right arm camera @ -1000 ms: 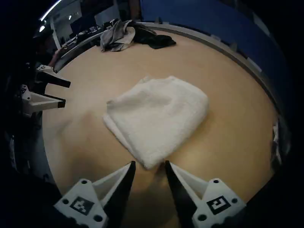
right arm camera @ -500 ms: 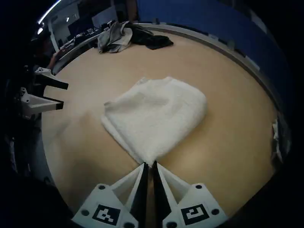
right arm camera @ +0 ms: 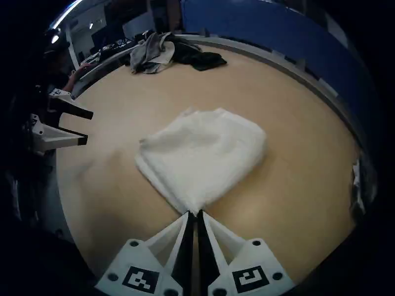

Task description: Fold towel

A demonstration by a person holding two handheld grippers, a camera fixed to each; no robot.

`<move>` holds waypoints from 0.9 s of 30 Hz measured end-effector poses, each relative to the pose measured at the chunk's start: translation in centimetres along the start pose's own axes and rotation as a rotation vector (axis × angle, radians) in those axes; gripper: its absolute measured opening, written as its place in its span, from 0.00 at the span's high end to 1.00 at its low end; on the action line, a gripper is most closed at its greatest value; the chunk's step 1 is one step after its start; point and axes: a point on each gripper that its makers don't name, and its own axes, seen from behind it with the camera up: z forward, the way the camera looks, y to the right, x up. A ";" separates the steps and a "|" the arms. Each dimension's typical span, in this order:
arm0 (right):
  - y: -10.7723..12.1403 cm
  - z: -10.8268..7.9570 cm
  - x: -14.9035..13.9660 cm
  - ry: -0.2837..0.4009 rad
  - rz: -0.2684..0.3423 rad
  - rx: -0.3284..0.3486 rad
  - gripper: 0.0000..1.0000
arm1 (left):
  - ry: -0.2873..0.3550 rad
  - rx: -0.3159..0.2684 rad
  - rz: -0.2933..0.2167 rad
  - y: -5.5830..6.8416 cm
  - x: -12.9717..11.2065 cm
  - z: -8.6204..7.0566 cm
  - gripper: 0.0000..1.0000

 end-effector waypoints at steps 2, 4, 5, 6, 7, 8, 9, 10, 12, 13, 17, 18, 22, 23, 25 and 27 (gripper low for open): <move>0.1 -0.3 0.5 0.015 -0.008 -0.005 0.95 | 0.001 -0.001 0.000 0.0 0.1 0.0 0.05; 0.2 -0.7 1.3 0.034 -0.014 -0.007 0.95 | 0.003 -0.002 0.001 0.0 0.2 0.0 0.05; 0.2 -0.9 1.6 0.043 -0.017 -0.008 0.95 | 0.004 -0.002 0.002 0.1 0.2 0.0 0.05; 0.3 -1.1 2.0 0.053 -0.020 -0.009 0.95 | 0.006 -0.002 0.004 0.1 0.3 -0.1 0.05; 0.3 -1.4 2.5 0.065 -0.023 -0.012 0.95 | 0.007 -0.002 0.005 0.1 0.4 -0.1 0.05; 0.4 -1.7 2.9 0.075 -0.026 -0.014 0.95 | 0.009 -0.002 0.007 0.1 0.4 -0.1 0.05; 0.4 -1.9 3.4 0.087 -0.030 -0.017 0.95 | 0.011 -0.002 0.007 0.1 0.5 -0.1 0.05; 0.4 -2.2 3.9 0.100 -0.035 -0.019 0.95 | 0.013 -0.002 0.008 0.2 0.6 -0.2 0.05; 0.5 -2.8 4.9 0.122 -0.043 -0.025 0.95 | 0.016 -0.002 0.008 0.2 0.8 -0.2 0.05; 0.5 -3.2 5.4 0.134 -0.049 -0.028 0.95 | 0.018 -0.002 0.008 0.2 0.9 -0.3 0.05; 0.8 -4.6 7.1 0.173 -0.068 -0.040 0.95 | 0.026 -0.001 0.010 0.3 1.2 -0.4 0.05; 0.8 -4.9 7.5 0.183 -0.072 -0.044 0.95 | 0.029 -0.001 0.011 0.3 1.3 -0.4 0.05; 1.3 -6.5 9.1 0.224 -0.086 -0.064 0.96 | 0.036 -0.001 0.015 0.4 1.8 -0.6 0.05; 1.4 -6.8 9.5 0.233 -0.089 -0.070 0.96 | 0.038 -0.001 0.016 0.4 1.9 -0.6 0.05; 1.6 -7.6 10.1 0.253 -0.094 -0.077 0.96 | 0.042 -0.002 0.018 0.5 2.1 -0.7 0.05; 1.8 -8.4 10.7 0.270 -0.100 -0.083 0.96 | 0.046 -0.002 0.019 0.6 2.3 -0.8 0.05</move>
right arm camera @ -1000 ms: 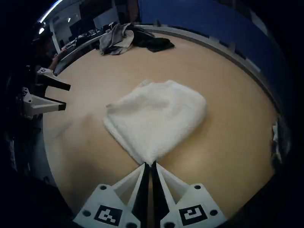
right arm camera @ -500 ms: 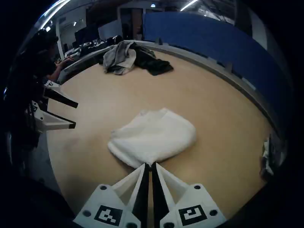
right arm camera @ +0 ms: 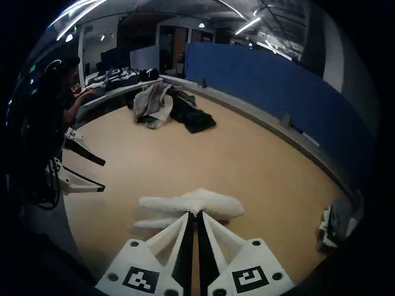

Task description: Fold towel

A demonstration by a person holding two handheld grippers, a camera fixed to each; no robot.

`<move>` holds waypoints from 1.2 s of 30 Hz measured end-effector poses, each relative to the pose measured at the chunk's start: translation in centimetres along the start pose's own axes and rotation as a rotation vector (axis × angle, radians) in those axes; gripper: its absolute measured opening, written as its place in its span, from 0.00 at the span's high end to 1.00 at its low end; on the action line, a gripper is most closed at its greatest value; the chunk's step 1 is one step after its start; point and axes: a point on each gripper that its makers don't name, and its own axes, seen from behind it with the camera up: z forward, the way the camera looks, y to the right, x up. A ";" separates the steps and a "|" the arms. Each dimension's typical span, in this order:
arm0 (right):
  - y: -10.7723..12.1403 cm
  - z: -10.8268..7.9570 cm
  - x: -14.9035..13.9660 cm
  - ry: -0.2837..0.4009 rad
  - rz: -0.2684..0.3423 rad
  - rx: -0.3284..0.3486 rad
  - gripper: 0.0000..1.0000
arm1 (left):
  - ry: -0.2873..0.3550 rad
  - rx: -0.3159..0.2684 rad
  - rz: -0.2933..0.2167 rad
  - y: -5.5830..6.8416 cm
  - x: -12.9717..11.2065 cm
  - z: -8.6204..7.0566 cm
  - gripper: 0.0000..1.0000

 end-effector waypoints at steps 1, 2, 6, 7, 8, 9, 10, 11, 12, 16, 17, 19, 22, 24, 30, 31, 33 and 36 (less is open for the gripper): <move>0.1 -0.3 0.4 0.009 -0.004 -0.004 0.96 | 0.003 0.000 0.001 0.0 0.1 -0.1 0.05; 0.2 -0.6 0.7 0.016 -0.008 -0.007 0.96 | 0.005 0.000 0.002 0.1 0.2 -0.1 0.05; 0.7 -1.7 2.1 0.043 -0.029 -0.020 0.96 | 0.013 -0.002 0.006 0.3 0.7 -0.3 0.05; 0.8 -1.9 2.3 0.048 -0.034 -0.023 0.96 | 0.015 -0.002 0.008 0.3 0.8 -0.4 0.05; 0.9 -2.2 2.6 0.053 -0.039 -0.026 0.95 | 0.018 -0.002 0.009 0.4 0.9 -0.5 0.05; 1.0 -2.4 2.8 0.056 -0.042 -0.028 0.95 | 0.019 -0.003 0.010 0.5 1.0 -0.5 0.05; 1.1 -2.6 3.0 0.060 -0.044 -0.030 0.96 | 0.021 -0.003 0.011 0.5 1.1 -0.6 0.05; 1.2 -2.9 3.1 0.063 -0.046 -0.031 0.96 | 0.023 -0.004 0.012 0.6 1.1 -0.7 0.05; 1.3 -3.1 3.2 0.066 -0.046 -0.033 0.96 | 0.024 -0.005 0.013 0.6 1.2 -0.7 0.05; 1.7 -3.9 3.6 0.078 -0.041 -0.043 0.96 | 0.027 -0.009 0.015 1.0 1.4 -0.9 0.05; 1.8 -4.1 3.7 0.081 -0.038 -0.045 0.96 | 0.028 -0.009 0.016 1.0 1.4 -0.9 0.05; 2.0 -4.5 3.7 0.085 -0.034 -0.051 0.96 | 0.029 -0.010 0.017 1.2 1.5 -0.9 0.05; 2.3 -5.1 3.7 0.090 -0.028 -0.058 0.96 | 0.030 -0.011 0.019 1.4 1.6 -1.0 0.05; 2.6 -5.5 3.7 0.093 -0.024 -0.063 0.95 | 0.031 -0.012 0.020 1.5 1.7 -1.0 0.05; 3.5 -6.6 3.6 0.101 -0.010 -0.082 0.96 | 0.035 -0.016 0.027 2.0 1.9 -1.0 0.05; 3.7 -6.8 3.6 0.102 -0.009 -0.086 0.96 | 0.036 -0.016 0.029 2.1 2.0 -0.9 0.05; 4.1 -7.2 3.5 0.103 -0.005 -0.094 0.96 | 0.037 -0.017 0.031 2.2 2.1 -0.9 0.05; 4.9 -7.8 3.3 0.106 0.007 -0.105 0.96 | 0.039 -0.017 0.032 2.4 2.3 -0.8 0.05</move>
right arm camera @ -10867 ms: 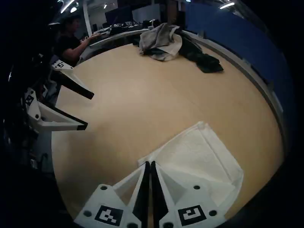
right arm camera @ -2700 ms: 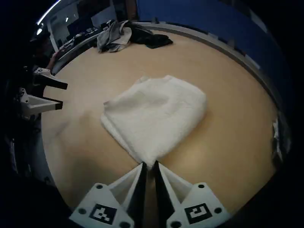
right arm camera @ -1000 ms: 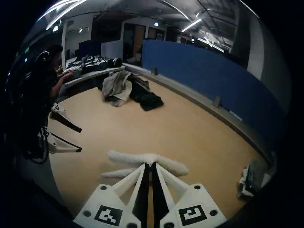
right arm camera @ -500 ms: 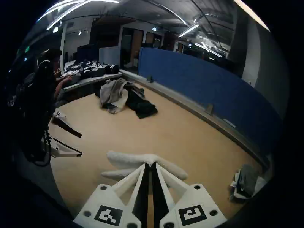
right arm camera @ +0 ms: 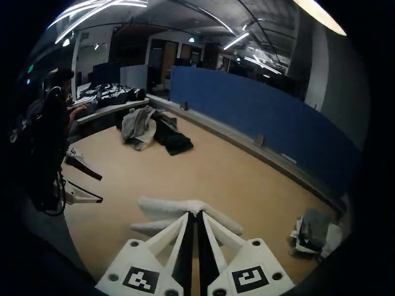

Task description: Fold towel

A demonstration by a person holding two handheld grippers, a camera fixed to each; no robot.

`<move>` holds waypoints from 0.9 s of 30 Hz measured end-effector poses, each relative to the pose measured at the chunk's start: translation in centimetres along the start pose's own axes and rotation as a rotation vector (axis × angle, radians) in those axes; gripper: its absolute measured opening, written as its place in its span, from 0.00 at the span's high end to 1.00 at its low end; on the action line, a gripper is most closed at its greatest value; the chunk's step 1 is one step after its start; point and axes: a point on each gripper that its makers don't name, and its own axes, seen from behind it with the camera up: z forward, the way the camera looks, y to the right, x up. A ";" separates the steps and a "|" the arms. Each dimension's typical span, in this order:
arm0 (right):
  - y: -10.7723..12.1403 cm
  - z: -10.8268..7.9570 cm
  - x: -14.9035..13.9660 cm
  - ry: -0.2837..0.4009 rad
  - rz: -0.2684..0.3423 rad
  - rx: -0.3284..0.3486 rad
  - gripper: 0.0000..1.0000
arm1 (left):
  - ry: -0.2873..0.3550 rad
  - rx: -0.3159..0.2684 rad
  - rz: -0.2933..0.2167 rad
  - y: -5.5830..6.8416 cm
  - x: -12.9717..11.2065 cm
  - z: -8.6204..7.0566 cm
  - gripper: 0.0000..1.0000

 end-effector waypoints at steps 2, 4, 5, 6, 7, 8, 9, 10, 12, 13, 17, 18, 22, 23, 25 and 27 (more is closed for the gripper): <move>0.7 -0.3 -0.2 0.002 0.012 -0.007 0.96 | 0.000 0.001 0.000 0.1 0.1 0.1 0.05; 1.5 -0.7 -0.4 0.005 0.023 -0.017 0.96 | -0.001 0.000 0.001 0.2 0.1 0.1 0.05; 1.8 -0.9 -0.5 0.006 0.028 -0.021 0.96 | -0.002 -0.001 0.001 0.2 0.1 0.2 0.05; 2.2 -1.0 -0.6 0.006 0.033 -0.026 0.96 | -0.002 -0.001 0.002 0.3 0.1 0.2 0.05; 2.7 -1.3 -0.7 0.007 0.038 -0.033 0.96 | -0.003 0.000 0.002 0.3 0.1 0.3 0.05; 3.1 -1.5 -0.9 0.007 0.043 -0.038 0.96 | -0.003 0.001 0.003 0.4 0.1 0.3 0.05; 3.6 -1.7 -1.0 0.006 0.046 -0.043 0.96 | -0.003 0.002 0.004 0.4 0.1 0.4 0.05; 4.1 -1.9 -1.2 0.005 0.049 -0.048 0.96 | -0.004 0.003 0.004 0.4 0.1 0.4 0.05; 4.9 -2.2 -1.5 0.002 0.054 -0.058 0.96 | -0.006 0.005 0.004 0.5 0.1 0.5 0.05; 5.5 -2.4 -1.7 0.000 0.055 -0.065 0.96 | -0.007 0.005 0.004 0.6 0.1 0.6 0.05; 7.5 -3.0 -2.3 -0.005 0.060 -0.089 0.96 | -0.011 0.005 0.004 0.8 0.1 0.9 0.05; 8.1 -3.2 -2.5 -0.006 0.062 -0.095 0.96 | -0.012 0.006 0.004 0.8 0.1 1.0 0.05; 10.3 -3.7 -3.1 -0.012 0.070 -0.121 0.96 | -0.015 0.009 0.005 1.0 0.1 1.4 0.05; 10.9 -3.8 -3.3 -0.014 0.071 -0.127 0.96 | -0.015 0.010 0.006 1.0 0.2 1.4 0.05; 12.0 -4.0 -3.6 -0.016 0.074 -0.139 0.96 | -0.017 0.011 0.006 1.0 0.2 1.6 0.05; 13.1 -4.3 -3.8 -0.018 0.077 -0.151 0.96 | -0.019 0.011 0.007 0.9 0.2 1.8 0.05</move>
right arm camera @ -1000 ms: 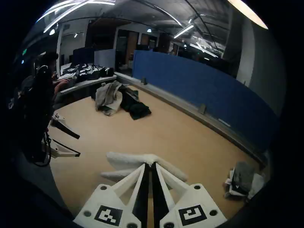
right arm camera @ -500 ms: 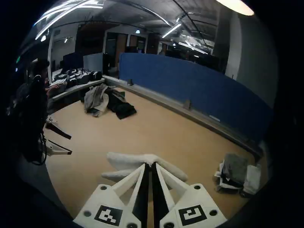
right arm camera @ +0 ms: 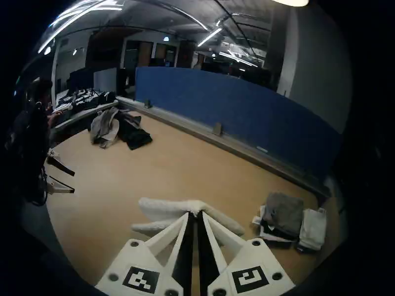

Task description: Fold towel

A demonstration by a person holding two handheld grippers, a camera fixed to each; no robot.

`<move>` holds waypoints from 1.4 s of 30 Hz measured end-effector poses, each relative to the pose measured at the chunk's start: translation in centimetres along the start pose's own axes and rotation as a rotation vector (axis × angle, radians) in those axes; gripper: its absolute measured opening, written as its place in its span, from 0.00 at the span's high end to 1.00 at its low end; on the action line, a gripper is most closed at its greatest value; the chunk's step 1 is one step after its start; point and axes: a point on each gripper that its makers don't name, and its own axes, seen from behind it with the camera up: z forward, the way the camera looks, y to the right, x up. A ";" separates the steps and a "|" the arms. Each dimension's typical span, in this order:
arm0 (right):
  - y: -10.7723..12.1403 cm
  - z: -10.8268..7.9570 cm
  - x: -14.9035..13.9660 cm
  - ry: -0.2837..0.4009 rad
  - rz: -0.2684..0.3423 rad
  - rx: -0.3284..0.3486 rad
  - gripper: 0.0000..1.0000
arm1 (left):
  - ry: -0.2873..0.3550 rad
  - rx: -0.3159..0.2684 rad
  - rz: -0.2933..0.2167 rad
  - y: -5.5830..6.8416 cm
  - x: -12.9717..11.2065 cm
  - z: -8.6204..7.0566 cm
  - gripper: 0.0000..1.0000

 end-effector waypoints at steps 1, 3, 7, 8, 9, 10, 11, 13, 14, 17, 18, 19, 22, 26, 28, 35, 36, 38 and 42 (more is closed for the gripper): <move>0.7 0.0 -0.1 -0.001 0.001 -0.007 0.96 | -0.001 0.001 0.002 0.0 0.1 0.1 0.05; 1.9 -0.1 -0.3 -0.004 0.002 -0.019 0.96 | -0.002 0.002 0.005 0.0 0.1 0.2 0.05; 4.3 -0.1 -0.7 -0.011 0.003 -0.045 0.96 | -0.005 0.007 0.010 -0.1 0.3 0.4 0.05; 4.9 -0.1 -0.8 -0.013 0.004 -0.051 0.96 | -0.006 0.008 0.010 -0.1 0.3 0.4 0.05; 5.4 0.0 -0.9 -0.014 0.004 -0.056 0.96 | -0.006 0.009 0.011 -0.1 0.4 0.4 0.05; 5.9 0.0 -1.0 -0.016 0.003 -0.060 0.96 | -0.007 0.010 0.011 -0.2 0.4 0.5 0.05; 6.4 0.0 -1.1 -0.017 0.003 -0.063 0.96 | -0.007 0.011 0.011 -0.2 0.4 0.5 0.05; 7.2 0.1 -1.3 -0.022 -0.001 -0.070 0.96 | -0.008 0.013 0.011 -0.3 0.5 0.5 0.05; 7.6 0.2 -1.4 -0.025 -0.003 -0.073 0.96 | -0.008 0.014 0.011 -0.3 0.5 0.6 0.05; 8.5 0.3 -1.8 -0.033 -0.015 -0.078 0.96 | -0.009 0.017 0.012 -0.3 0.6 0.7 0.05; 8.7 0.4 -1.9 -0.035 -0.019 -0.079 0.96 | -0.009 0.018 0.013 -0.3 0.7 0.8 0.05; 9.0 0.4 -2.1 -0.036 -0.022 -0.080 0.96 | -0.009 0.018 0.013 -0.3 0.7 0.8 0.05; 9.6 0.7 -2.5 -0.041 -0.025 -0.079 0.96 | -0.009 0.020 0.014 -0.2 0.8 0.9 0.05; 10.3 1.2 -2.9 -0.049 -0.033 -0.076 0.96 | -0.011 0.023 0.015 -0.2 0.9 1.0 0.05; 10.6 1.4 -2.9 -0.053 -0.041 -0.077 0.96 | -0.012 0.025 0.016 -0.2 0.9 1.0 0.05; 11.4 2.1 -3.4 -0.060 -0.055 -0.073 0.96 | -0.013 0.034 0.016 -0.3 0.9 0.9 0.05; 11.5 2.2 -3.6 -0.063 -0.055 -0.071 0.96 | -0.013 0.034 0.016 -0.3 0.9 0.9 0.05; 11.5 2.5 -4.3 -0.073 -0.054 -0.064 0.96 | -0.013 0.036 0.015 -0.2 0.8 0.9 0.05; 11.5 2.5 -6.2 -0.100 -0.046 -0.057 0.96 | -0.015 0.039 0.018 -0.2 0.7 0.9 0.05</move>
